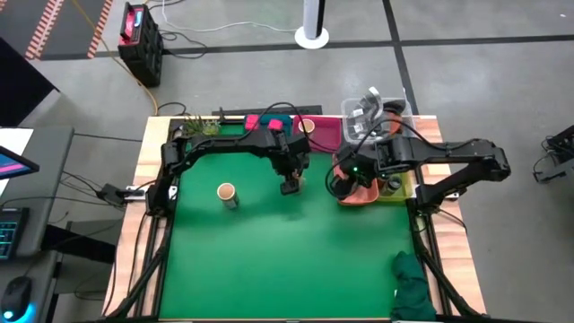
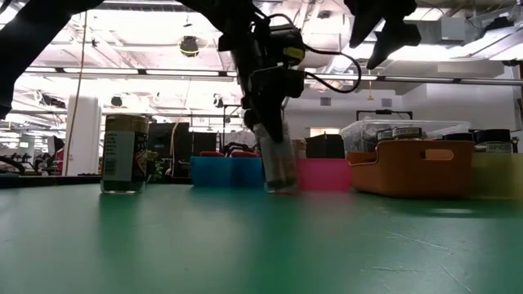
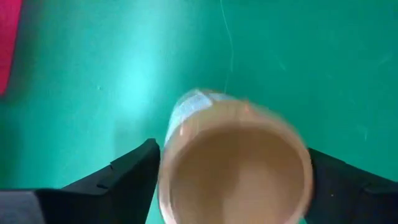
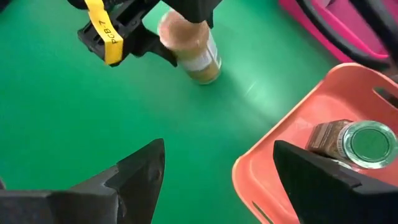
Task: Sort spices by type
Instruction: Put the top brown seasoning bottle into the red bin
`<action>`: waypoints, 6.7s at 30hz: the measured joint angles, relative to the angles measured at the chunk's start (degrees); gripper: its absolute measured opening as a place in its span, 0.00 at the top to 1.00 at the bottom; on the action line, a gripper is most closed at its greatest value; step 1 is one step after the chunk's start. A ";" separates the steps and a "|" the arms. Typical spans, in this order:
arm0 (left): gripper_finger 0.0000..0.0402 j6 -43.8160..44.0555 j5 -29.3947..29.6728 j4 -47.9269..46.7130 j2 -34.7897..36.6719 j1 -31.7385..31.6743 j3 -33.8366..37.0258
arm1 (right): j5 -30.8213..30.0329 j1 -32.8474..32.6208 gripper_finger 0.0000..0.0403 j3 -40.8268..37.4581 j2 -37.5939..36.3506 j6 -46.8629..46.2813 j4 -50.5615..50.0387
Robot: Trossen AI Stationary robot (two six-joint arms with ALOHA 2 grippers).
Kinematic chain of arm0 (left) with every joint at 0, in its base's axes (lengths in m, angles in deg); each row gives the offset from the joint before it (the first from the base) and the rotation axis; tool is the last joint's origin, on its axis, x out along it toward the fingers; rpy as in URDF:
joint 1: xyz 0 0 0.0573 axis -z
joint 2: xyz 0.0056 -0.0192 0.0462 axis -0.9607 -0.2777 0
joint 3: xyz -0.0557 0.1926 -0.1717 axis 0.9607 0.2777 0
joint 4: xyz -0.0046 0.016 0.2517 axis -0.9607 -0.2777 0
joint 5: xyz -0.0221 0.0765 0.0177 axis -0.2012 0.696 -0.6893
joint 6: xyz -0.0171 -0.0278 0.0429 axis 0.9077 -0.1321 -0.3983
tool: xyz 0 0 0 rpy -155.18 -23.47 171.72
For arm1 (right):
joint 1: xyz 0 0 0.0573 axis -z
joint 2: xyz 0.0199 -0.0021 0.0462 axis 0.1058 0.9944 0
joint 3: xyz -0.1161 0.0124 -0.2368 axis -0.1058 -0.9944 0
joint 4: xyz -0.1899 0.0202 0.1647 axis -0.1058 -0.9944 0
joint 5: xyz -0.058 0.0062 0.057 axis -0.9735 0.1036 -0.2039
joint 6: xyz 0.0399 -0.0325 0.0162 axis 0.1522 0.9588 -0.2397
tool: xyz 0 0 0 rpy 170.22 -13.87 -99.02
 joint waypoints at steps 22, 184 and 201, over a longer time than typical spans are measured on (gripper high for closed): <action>0.17 -0.81 2.88 -3.36 15.89 -6.55 2.41 | -6.66 -8.61 0.20 -4.04 0.10 2.09 8.67; 0.20 9.01 15.29 1.23 49.29 -6.84 22.45 | 3.08 33.29 0.26 1.22 18.51 32.11 23.01; 0.20 10.90 15.29 3.16 49.29 -6.82 22.45 | -0.12 34.66 0.23 1.03 28.73 38.15 29.85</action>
